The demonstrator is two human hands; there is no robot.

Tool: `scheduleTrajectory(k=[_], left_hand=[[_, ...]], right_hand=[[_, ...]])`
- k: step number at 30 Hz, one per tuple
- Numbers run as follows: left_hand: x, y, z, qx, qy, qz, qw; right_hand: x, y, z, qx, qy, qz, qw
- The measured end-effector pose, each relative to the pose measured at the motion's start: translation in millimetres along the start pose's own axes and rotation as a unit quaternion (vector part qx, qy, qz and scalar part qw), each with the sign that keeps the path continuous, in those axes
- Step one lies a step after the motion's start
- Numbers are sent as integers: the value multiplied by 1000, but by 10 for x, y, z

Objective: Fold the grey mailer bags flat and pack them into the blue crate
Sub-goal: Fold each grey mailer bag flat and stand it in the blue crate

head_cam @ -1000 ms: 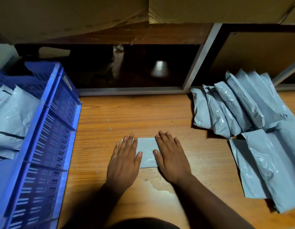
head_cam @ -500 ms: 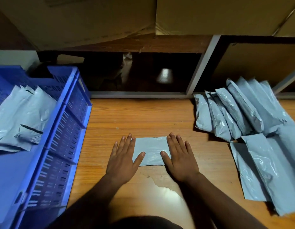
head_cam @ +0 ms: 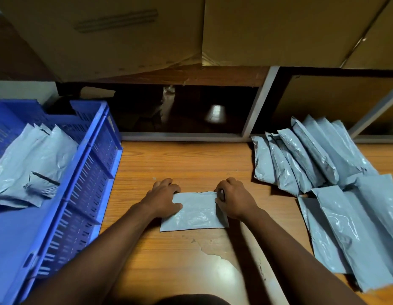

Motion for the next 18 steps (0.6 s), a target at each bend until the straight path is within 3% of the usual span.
scheduleTrajectory(k=[5, 8, 12, 18], left_hand=[[-13, -161, -33, 32, 40, -78, 996], [-75, -284, -57, 27, 37, -157, 987], [-26, -224, -67, 2, 58, -62, 996], [-41, 23, -122, 38, 57, -39, 997]], right_hand=[[-2, -217, -90, 56, -34, 143, 988], [-22, -248, -79, 43, -35, 103, 993], [-108, 76, -18, -79, -7, -39, 996], [-120, 45, -39, -43, -18, 27, 999]])
Point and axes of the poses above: each hand's wrist, its own z-axis towards the middle knuckle, its own y-axis out of the palm, x = y × z, the point moved 9 cm from there along z, towards the middle knuckle, and after that the axes turned 9 degrees about -x, right-handed, at the moved point
